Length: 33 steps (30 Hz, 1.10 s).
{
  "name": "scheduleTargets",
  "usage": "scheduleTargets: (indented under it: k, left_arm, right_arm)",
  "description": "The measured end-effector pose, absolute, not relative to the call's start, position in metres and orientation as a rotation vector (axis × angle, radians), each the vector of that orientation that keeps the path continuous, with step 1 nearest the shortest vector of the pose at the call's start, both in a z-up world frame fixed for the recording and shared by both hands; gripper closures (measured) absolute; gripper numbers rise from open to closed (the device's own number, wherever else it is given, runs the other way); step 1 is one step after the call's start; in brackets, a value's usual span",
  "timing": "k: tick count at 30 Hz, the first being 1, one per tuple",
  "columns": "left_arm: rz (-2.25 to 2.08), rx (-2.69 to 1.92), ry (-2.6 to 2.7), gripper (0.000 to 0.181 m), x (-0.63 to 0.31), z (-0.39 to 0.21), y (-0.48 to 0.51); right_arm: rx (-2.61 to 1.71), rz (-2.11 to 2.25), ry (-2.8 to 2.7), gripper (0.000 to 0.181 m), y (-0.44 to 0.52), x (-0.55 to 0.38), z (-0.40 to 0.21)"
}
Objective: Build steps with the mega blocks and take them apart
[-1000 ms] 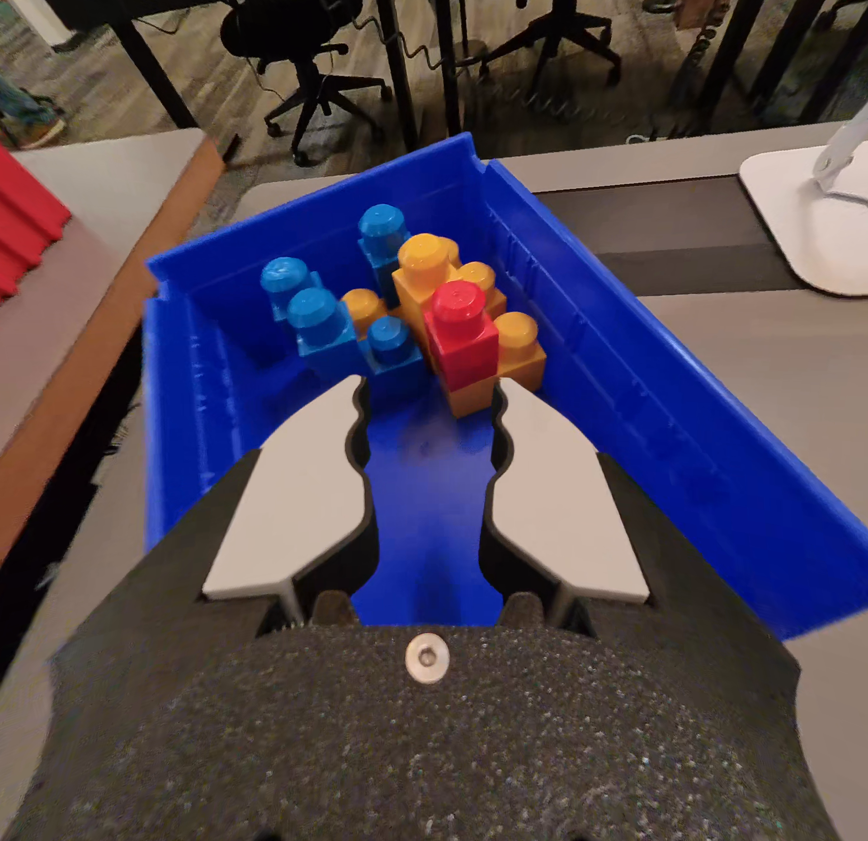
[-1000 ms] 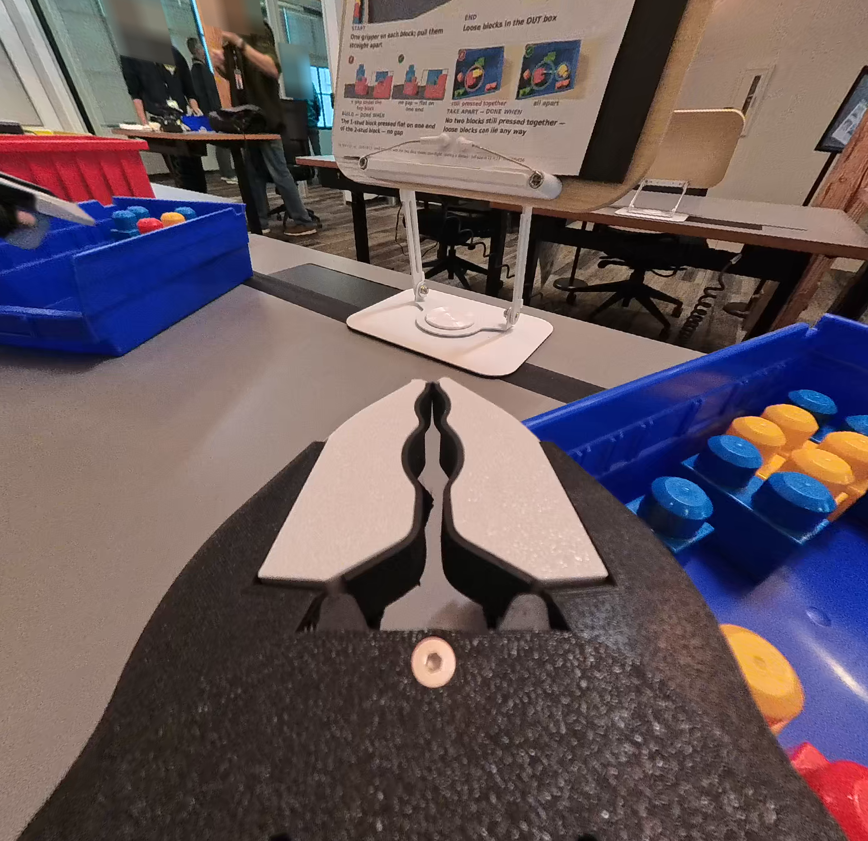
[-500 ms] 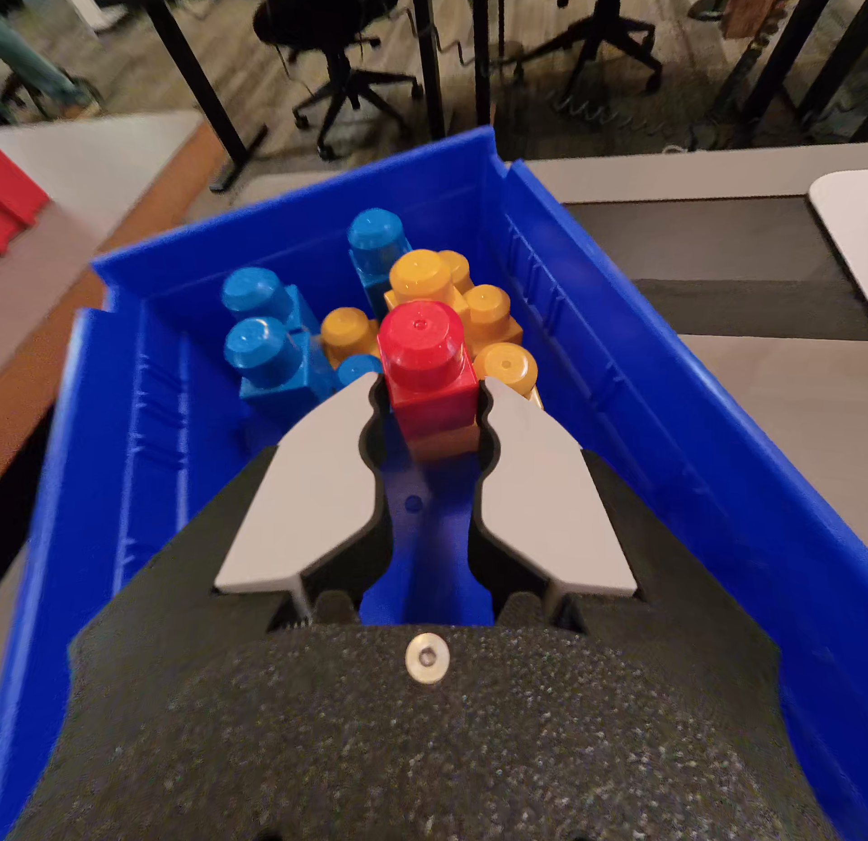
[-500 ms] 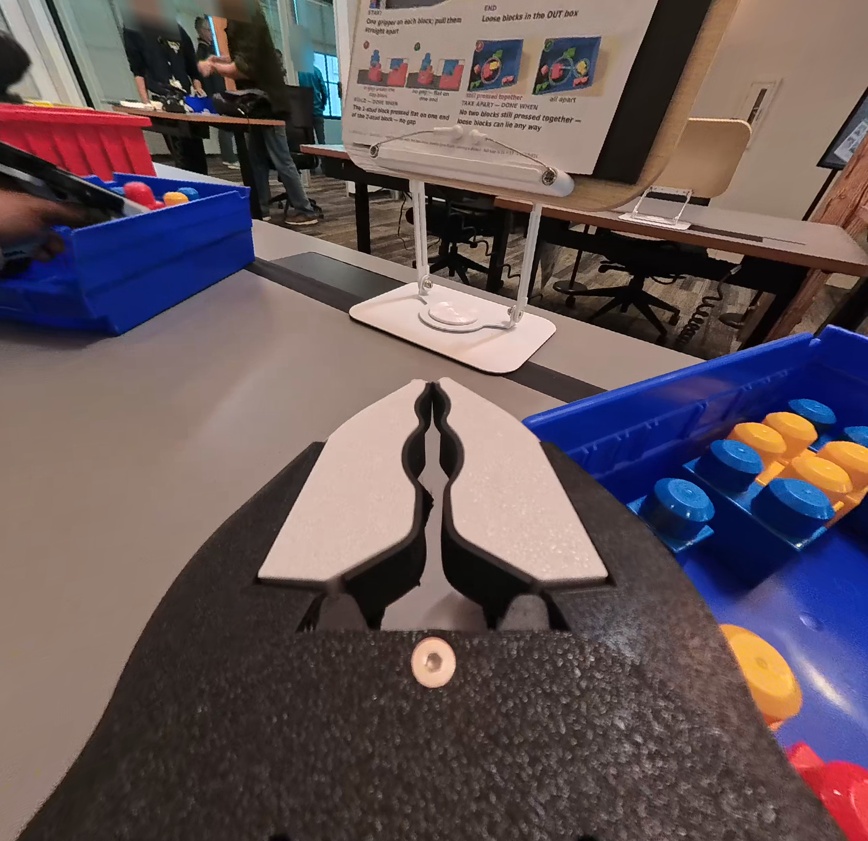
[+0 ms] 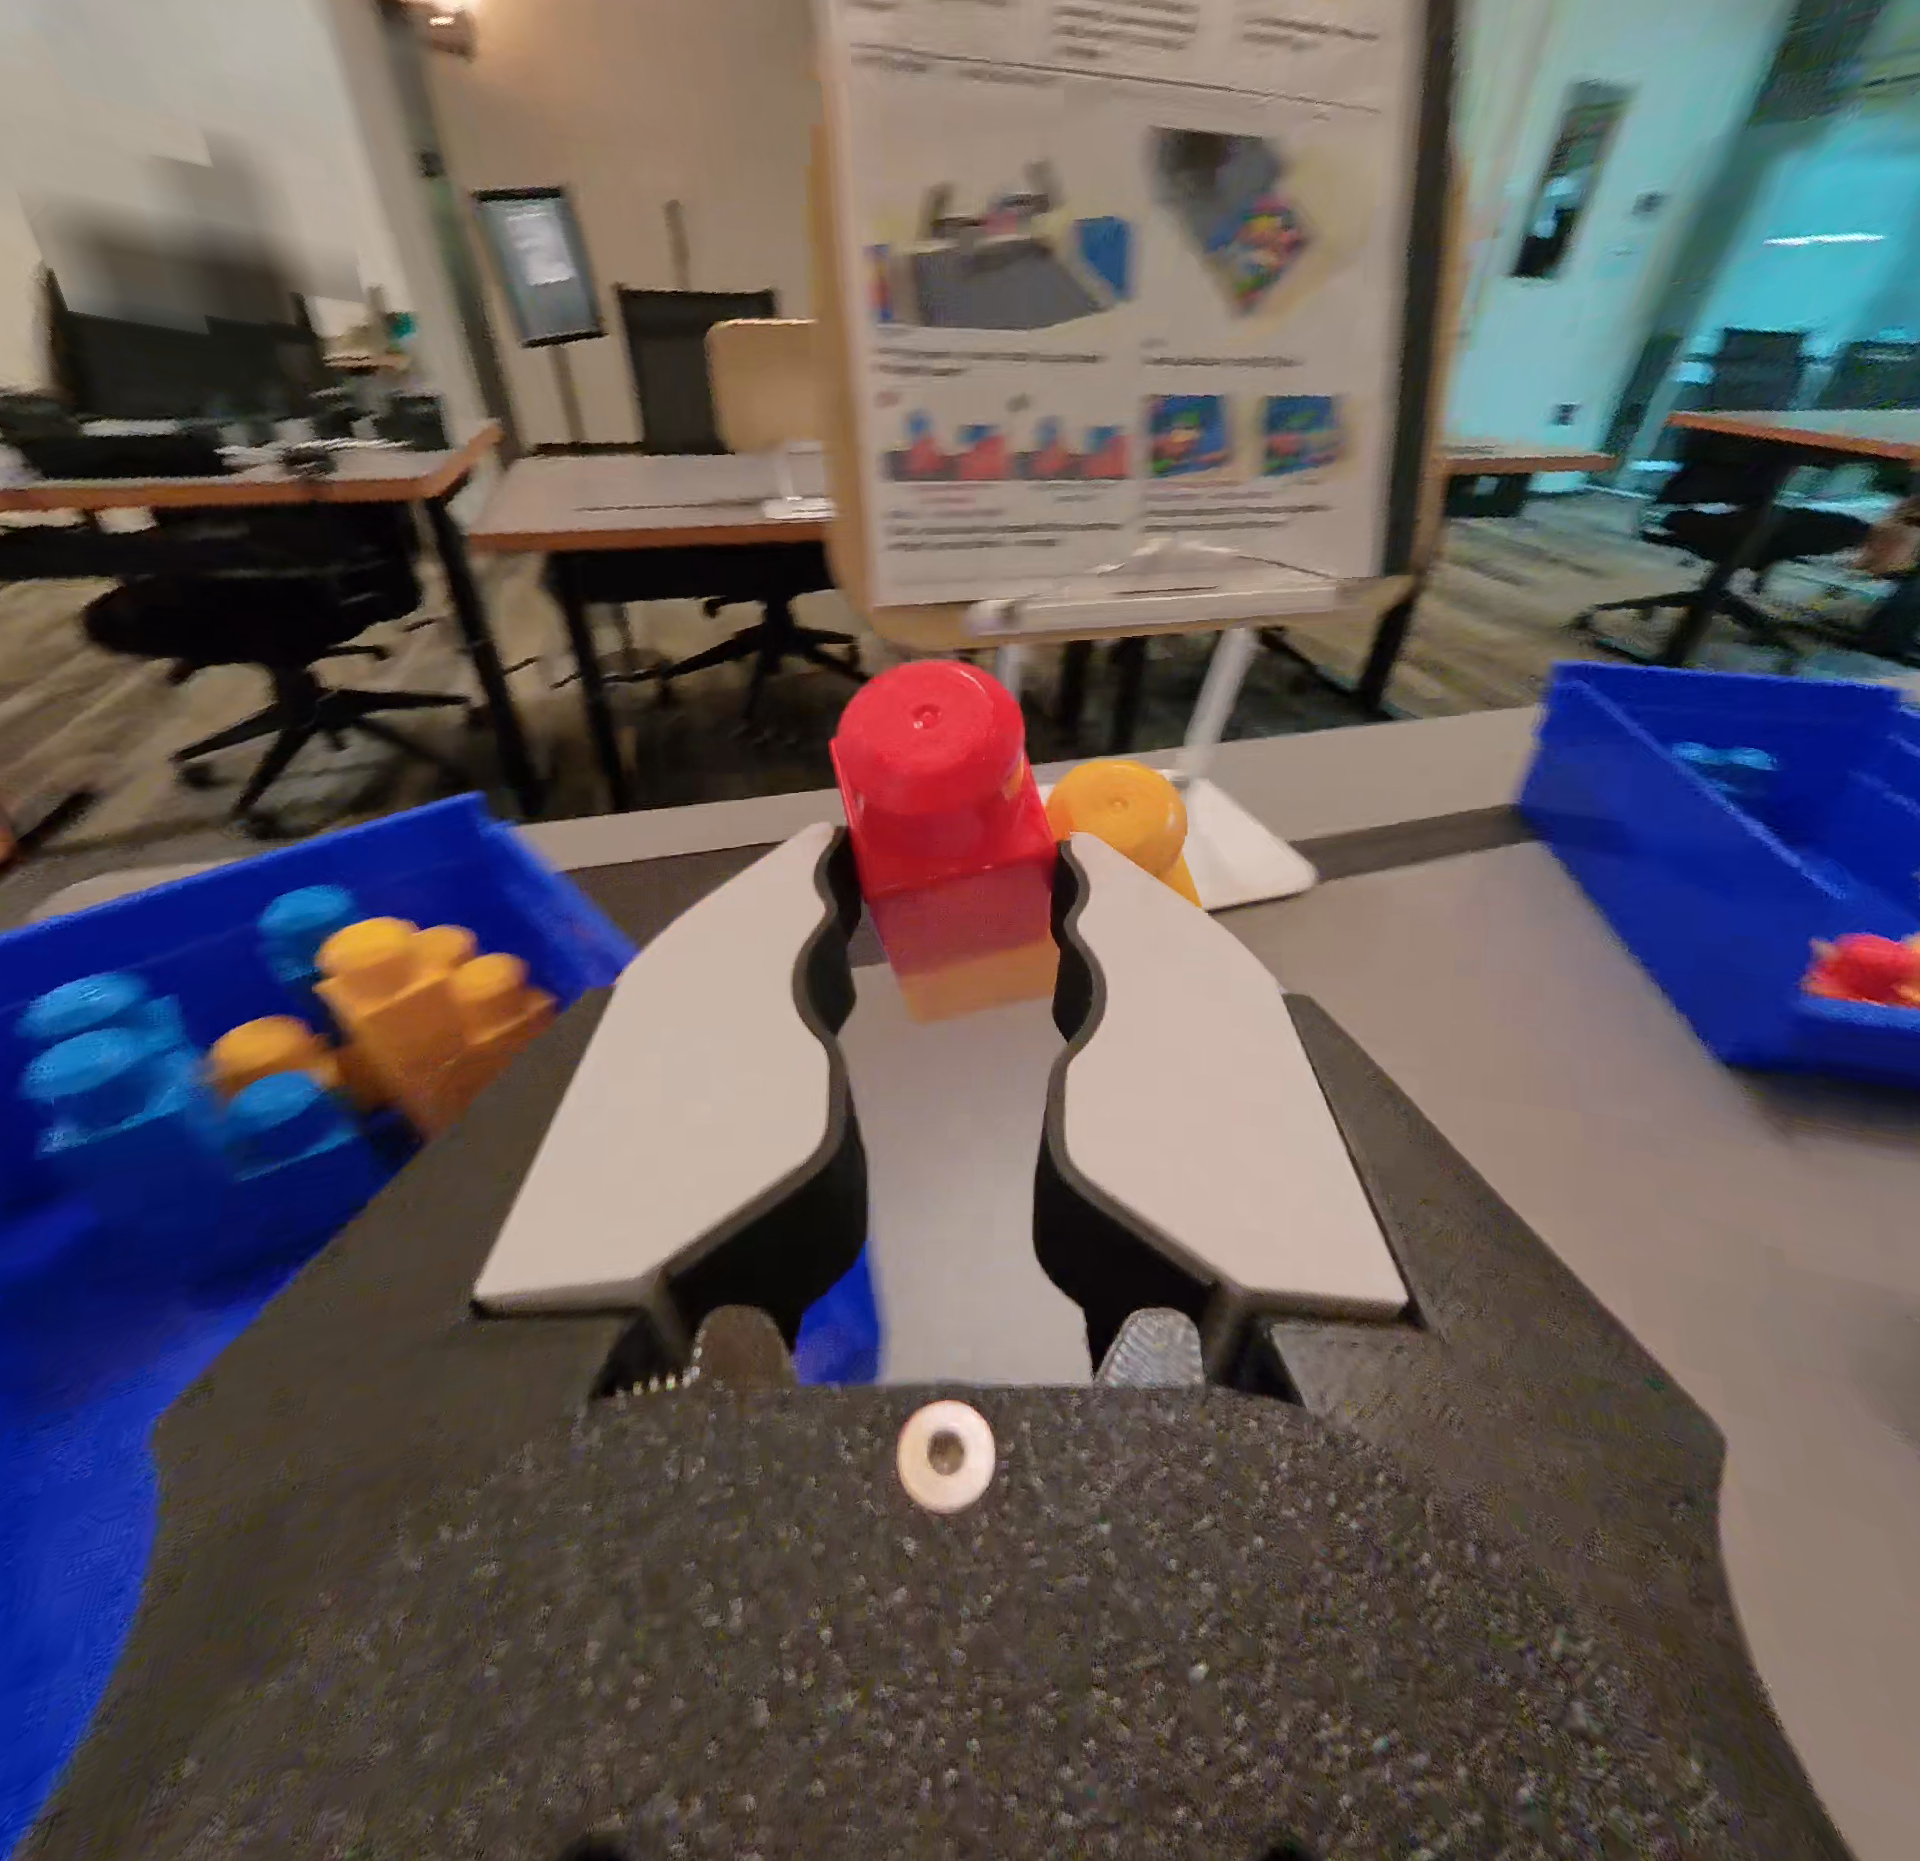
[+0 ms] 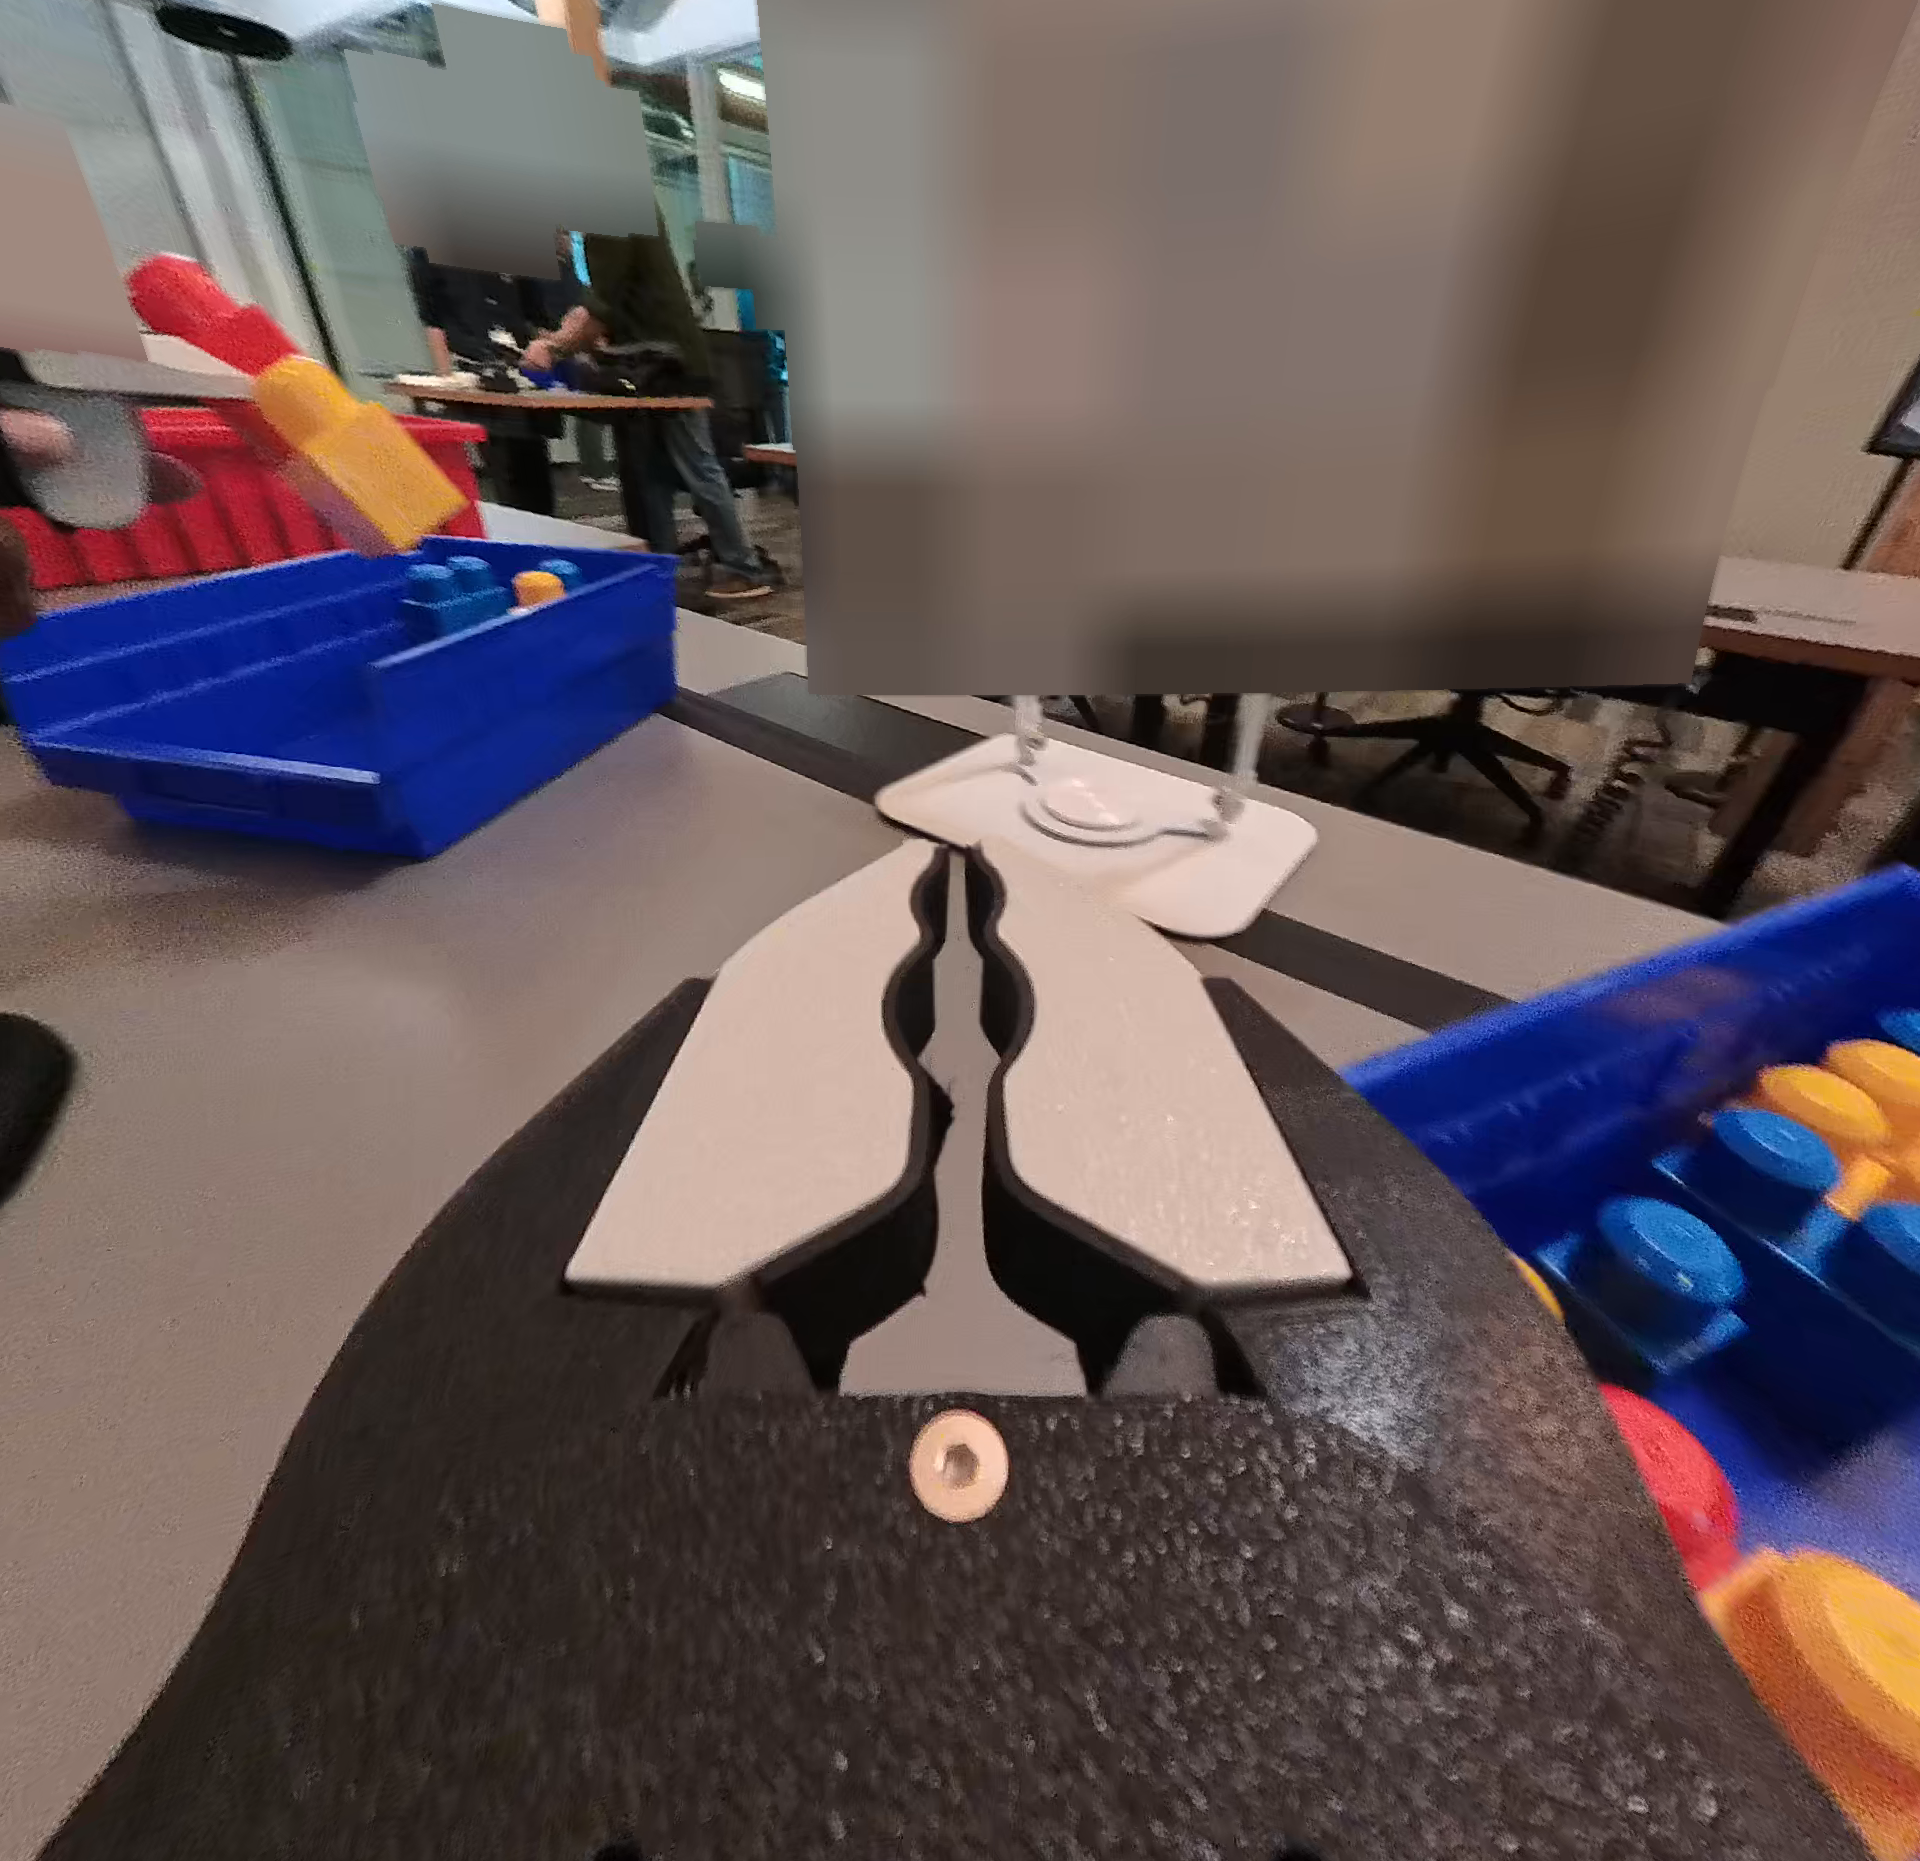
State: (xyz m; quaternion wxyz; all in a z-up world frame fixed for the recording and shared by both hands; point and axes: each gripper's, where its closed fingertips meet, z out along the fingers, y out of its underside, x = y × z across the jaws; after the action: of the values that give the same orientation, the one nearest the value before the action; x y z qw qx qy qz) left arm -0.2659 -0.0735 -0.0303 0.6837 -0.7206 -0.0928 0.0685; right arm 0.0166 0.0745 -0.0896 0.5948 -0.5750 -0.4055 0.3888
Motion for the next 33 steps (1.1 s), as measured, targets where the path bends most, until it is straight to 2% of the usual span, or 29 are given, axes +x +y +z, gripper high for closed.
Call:
scheduleTargets:
  k: [6, 13, 15, 16, 19, 21, 24, 28, 31, 33]
  left_arm:
    - [0.001, -1.753, 0.088, 0.145, -0.156, -0.068, -0.031]
    - [-0.116, -1.827, 0.276, 0.145, -0.074, -0.103, -0.013]
    - [-0.12, -1.826, 0.307, 0.145, -0.062, -0.107, -0.013]
    - [-0.105, -1.815, 0.317, 0.145, -0.06, -0.106, -0.013]
    - [-0.125, -1.689, 0.382, 0.146, -0.053, -0.094, -0.017]
    - [-0.223, -1.599, 0.417, 0.133, -0.048, -0.083, -0.021]
    - [-0.398, -1.57, 0.437, 0.123, -0.047, -0.079, -0.024]
    - [-0.707, -1.509, 0.502, 0.125, -0.026, -0.072, -0.031]
    - [-0.879, -1.434, 0.529, 0.14, -0.011, -0.062, -0.04]
    - [-0.918, -1.416, 0.551, 0.143, -0.007, -0.063, -0.044]
  right_arm:
    - [-1.223, 0.87, -1.131, 0.154, 0.027, -0.018, -0.074]
    - [-1.287, 0.747, -1.445, 0.125, -0.002, -0.048, -0.137]
    - [-1.303, 0.727, -1.472, 0.132, -0.004, -0.05, -0.148]
    - [-1.289, 0.711, -1.481, 0.145, -0.004, -0.049, -0.15]
    - [-1.257, 0.813, -1.452, 0.145, -0.007, -0.047, -0.141]
    - [-1.25, 1.006, -1.381, 0.146, -0.008, -0.042, -0.127]
    - [-1.162, 1.347, -1.251, 0.145, -0.013, -0.026, -0.094]
    - [-1.015, 1.692, -1.141, 0.146, -0.029, -0.008, -0.063]
    - [-0.97, 1.758, -1.189, 0.145, -0.044, -0.008, -0.063]
    - [-0.978, 1.755, -1.246, 0.145, -0.051, -0.011, -0.072]
